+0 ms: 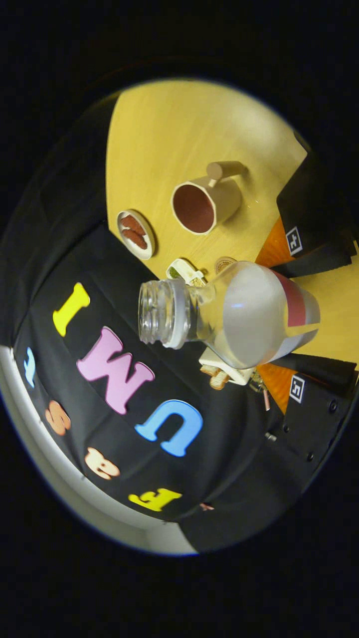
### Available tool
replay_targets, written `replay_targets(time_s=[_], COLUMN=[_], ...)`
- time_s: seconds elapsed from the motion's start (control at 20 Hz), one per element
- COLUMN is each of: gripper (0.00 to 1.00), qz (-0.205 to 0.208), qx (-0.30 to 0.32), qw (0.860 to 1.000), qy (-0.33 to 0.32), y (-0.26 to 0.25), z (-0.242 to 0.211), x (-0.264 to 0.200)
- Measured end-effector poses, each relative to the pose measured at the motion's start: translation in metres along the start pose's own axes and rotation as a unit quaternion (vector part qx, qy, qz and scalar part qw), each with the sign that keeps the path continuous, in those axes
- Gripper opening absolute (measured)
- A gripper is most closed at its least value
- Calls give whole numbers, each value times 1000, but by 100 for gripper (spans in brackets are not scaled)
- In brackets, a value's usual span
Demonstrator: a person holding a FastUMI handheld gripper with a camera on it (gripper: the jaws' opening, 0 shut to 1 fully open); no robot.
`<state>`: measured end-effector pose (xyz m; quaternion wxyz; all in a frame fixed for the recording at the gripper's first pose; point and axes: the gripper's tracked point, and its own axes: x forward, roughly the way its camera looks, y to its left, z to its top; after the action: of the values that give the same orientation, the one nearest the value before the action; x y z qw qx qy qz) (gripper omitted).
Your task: Take the bottle from table, then pour the juice into the cup, finally place the bottle on the coaster
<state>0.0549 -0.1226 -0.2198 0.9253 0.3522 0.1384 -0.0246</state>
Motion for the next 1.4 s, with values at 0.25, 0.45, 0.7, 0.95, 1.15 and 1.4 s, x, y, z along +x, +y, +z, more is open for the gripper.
replay_targets(time_s=[0.25, 0.45, 0.7, 0.95, 1.15, 1.4], gripper=[71, 71, 72, 71, 71, 72], qz=[-20, -32, -43, -73, -97, -100], qx=[-215, -292, -353, -374, -344, -320], qw=[976, 955, 933, 921, 931, 941], qy=[-23, -39, -56, -78, -77, -57], y=[1, 12, 23, 15, -3, -15], z=[5, 10, 21, 41, 40, 23], x=[8, 41, 100, 158, 199, 224])
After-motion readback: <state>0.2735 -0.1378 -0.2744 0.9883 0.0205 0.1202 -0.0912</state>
